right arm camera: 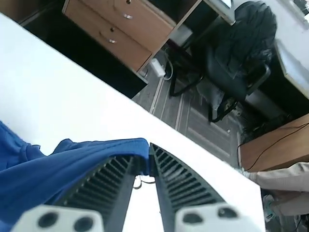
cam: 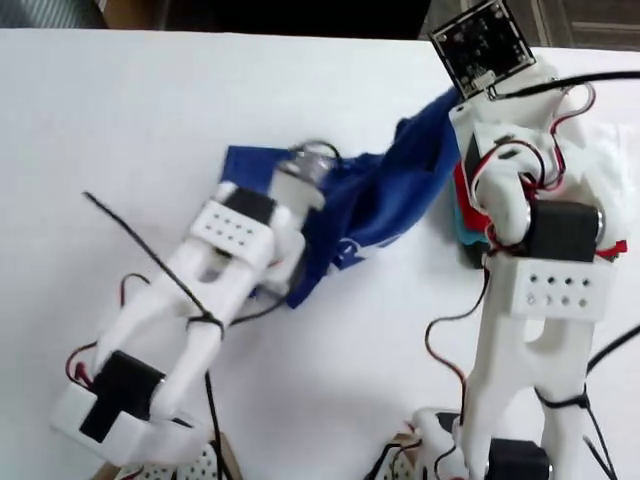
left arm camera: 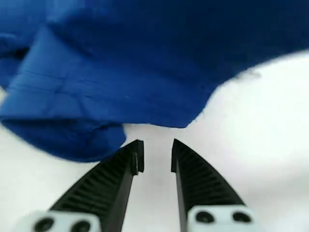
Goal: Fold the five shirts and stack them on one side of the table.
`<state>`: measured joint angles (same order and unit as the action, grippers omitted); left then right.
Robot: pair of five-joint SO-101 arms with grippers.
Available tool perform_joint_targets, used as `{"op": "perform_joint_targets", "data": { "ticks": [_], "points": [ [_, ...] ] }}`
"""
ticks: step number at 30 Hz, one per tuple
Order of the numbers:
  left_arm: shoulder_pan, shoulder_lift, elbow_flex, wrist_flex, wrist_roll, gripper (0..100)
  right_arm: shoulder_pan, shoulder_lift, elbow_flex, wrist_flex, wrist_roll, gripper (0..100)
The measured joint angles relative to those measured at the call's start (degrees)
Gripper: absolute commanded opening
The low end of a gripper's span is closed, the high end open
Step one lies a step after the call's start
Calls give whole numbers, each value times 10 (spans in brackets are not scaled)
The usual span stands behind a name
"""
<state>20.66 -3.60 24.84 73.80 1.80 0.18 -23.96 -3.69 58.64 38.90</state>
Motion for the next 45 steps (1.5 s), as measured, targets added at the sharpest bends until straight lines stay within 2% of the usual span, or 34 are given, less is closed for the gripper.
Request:
{"op": "perform_joint_targets", "data": {
  "ticks": [9,14,19,25,45],
  "points": [
    [33,0,117,-150,-18,117,1,25,0,0,0,20],
    [67,1,130,-197,-18,117,1,25,0,0,0,20],
    [69,3,130,-244,-23,117,1,25,0,2,0,20],
    [69,51,129,-262,-67,120,1,25,0,9,0,20],
    [59,102,74,-228,-69,117,1,25,0,9,0,20]
  ]
}}
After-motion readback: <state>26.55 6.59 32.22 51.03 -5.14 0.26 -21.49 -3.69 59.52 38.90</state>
